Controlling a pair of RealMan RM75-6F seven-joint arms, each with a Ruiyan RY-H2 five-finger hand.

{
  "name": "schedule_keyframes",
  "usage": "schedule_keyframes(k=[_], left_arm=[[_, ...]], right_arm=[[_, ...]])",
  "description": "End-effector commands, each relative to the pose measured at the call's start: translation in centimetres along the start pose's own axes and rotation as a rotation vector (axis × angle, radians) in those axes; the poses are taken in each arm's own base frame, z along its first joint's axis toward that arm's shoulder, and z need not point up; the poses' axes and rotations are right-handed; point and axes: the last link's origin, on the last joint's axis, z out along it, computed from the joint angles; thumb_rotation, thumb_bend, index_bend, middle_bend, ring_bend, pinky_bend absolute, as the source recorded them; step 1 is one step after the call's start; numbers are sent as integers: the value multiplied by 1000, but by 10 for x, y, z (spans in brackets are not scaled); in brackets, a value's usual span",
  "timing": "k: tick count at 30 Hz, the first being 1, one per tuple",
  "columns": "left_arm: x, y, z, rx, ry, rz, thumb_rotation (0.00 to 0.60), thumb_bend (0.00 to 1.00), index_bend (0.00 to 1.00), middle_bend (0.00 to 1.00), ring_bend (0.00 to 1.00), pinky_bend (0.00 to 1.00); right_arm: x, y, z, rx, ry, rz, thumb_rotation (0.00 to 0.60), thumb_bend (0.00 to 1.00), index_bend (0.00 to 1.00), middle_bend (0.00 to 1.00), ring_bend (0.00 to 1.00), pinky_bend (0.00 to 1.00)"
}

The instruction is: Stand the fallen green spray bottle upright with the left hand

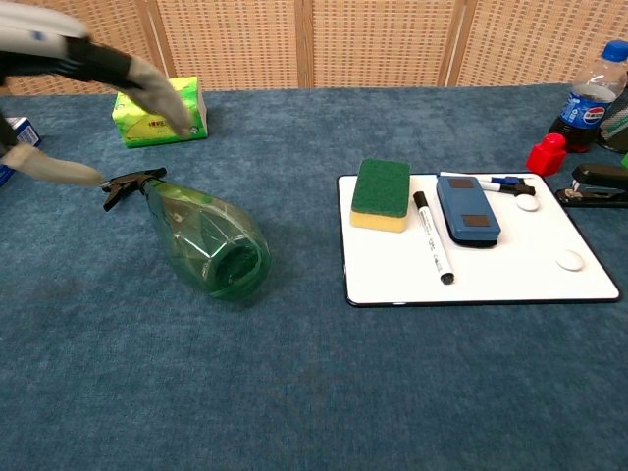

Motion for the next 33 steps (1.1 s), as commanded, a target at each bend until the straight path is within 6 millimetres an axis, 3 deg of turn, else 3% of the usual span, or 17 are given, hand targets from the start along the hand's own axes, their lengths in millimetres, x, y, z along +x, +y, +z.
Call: schedule_keyframes(k=[1,18,24,33], left_arm=[[-8,10,31,-71,-66,-14,551,368,212,250,176,149],[-43,37,98,-190,-243,-60,556,369,216,255,174,152],[-51,37,103,-182,-292,-62,558,369,214,263,179,168],[-54,31,89,-169,-340,-70,553,370,215,286,201,221]], right_arm=[[0,3,-1,-11,-1,0,600,307,249,297,21,55],[0,13,-6,-52,-6,8,600,307,251,297,21,55],[0,17,-7,-63,-7,10,600,307,251,297,21,55],[-3,17,-6,-59,-17,16,600,306,251,297,21,55]])
